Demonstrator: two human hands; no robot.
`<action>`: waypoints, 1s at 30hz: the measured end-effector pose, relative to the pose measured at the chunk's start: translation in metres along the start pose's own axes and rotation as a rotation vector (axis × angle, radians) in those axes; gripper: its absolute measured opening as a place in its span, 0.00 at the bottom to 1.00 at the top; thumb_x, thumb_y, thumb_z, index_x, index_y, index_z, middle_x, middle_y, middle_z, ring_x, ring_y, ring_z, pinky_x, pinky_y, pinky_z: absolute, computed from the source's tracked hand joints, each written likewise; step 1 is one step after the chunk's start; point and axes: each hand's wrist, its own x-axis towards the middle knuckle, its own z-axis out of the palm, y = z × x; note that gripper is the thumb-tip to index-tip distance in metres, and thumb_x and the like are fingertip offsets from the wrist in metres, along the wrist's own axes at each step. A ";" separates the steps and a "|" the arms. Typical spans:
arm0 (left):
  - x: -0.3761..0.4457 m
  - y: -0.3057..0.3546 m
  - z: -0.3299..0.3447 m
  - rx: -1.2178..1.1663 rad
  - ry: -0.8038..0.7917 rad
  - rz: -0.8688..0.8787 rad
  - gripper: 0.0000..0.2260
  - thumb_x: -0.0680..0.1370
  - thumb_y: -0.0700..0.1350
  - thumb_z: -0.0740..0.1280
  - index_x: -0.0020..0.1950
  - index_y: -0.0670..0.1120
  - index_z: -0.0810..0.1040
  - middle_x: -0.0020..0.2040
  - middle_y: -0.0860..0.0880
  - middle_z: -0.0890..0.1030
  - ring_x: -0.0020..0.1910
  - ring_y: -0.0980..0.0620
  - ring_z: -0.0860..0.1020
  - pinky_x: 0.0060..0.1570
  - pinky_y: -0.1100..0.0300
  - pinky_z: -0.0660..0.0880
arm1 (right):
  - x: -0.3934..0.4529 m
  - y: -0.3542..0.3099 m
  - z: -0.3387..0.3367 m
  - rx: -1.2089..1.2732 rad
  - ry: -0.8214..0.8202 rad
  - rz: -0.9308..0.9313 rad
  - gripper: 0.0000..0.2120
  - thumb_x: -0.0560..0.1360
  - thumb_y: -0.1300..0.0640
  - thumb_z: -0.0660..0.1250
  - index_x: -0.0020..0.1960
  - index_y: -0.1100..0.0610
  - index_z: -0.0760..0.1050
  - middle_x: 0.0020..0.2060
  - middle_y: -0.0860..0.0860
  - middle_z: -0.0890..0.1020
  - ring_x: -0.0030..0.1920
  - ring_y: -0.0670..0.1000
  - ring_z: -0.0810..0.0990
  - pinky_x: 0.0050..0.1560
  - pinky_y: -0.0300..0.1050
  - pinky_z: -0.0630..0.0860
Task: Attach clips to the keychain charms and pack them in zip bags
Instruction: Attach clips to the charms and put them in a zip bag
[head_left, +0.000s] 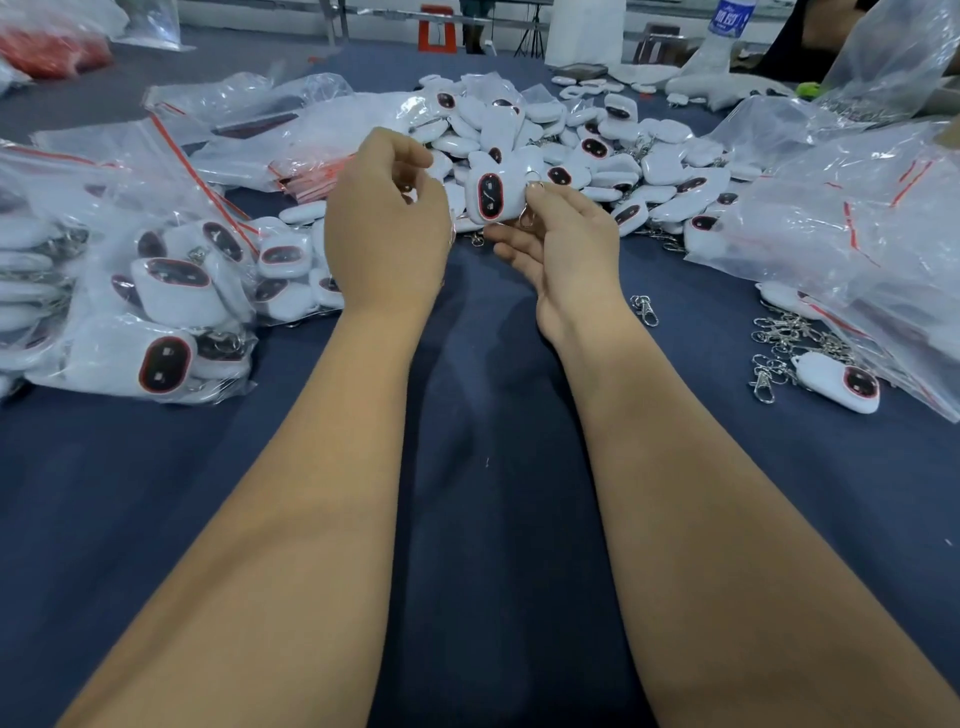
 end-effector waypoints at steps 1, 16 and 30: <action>0.002 -0.002 -0.002 0.120 -0.015 0.025 0.09 0.74 0.41 0.62 0.50 0.50 0.78 0.47 0.56 0.80 0.51 0.54 0.76 0.47 0.61 0.71 | 0.000 0.000 0.000 -0.013 0.008 -0.002 0.06 0.79 0.63 0.64 0.44 0.58 0.75 0.33 0.54 0.77 0.30 0.51 0.81 0.33 0.40 0.78; 0.000 -0.008 -0.003 0.657 -0.153 0.004 0.13 0.77 0.47 0.61 0.56 0.48 0.83 0.59 0.43 0.77 0.63 0.40 0.68 0.56 0.50 0.65 | 0.002 0.005 0.002 -0.131 -0.045 -0.027 0.06 0.77 0.67 0.66 0.45 0.58 0.78 0.35 0.53 0.78 0.29 0.45 0.74 0.35 0.36 0.77; 0.004 -0.009 -0.008 0.527 -0.169 -0.066 0.10 0.71 0.47 0.63 0.45 0.49 0.83 0.44 0.47 0.82 0.55 0.40 0.75 0.54 0.51 0.70 | -0.001 0.006 0.007 -0.062 -0.056 -0.057 0.05 0.78 0.68 0.65 0.45 0.62 0.71 0.39 0.59 0.78 0.32 0.51 0.80 0.38 0.40 0.81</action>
